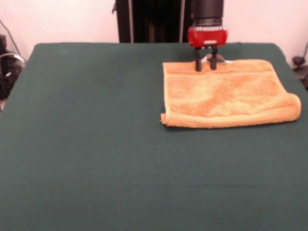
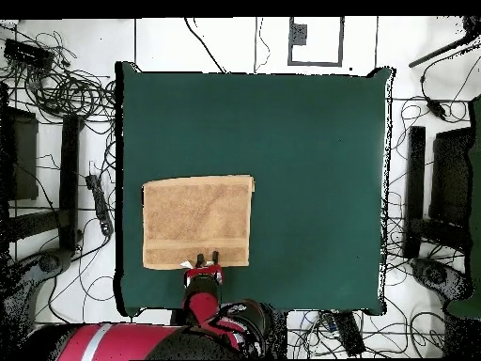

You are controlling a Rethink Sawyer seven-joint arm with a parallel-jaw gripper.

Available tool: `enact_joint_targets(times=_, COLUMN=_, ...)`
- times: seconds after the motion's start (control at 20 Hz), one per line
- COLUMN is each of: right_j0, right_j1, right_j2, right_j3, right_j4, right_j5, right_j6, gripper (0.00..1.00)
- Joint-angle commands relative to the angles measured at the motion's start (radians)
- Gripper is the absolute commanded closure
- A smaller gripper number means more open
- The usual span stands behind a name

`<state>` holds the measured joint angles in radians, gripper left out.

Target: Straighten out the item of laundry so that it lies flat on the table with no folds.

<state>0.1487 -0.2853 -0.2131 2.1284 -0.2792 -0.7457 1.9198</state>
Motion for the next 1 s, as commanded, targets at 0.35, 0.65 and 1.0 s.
enact_joint_targets(times=0.35, right_j0=-0.064, right_j1=0.200, right_j2=0.120, right_j3=-0.144, right_j4=0.215, right_j5=0.676, right_j6=0.092, gripper=1.00)
enact_joint_targets(times=0.65, right_j0=-0.075, right_j1=0.179, right_j2=0.133, right_j3=-0.143, right_j4=0.208, right_j5=0.690, right_j6=0.096, gripper=1.00)
enact_joint_targets(times=1.0, right_j0=-0.132, right_j1=0.210, right_j2=0.172, right_j3=-0.164, right_j4=0.132, right_j5=0.574, right_j6=0.105, gripper=1.00)
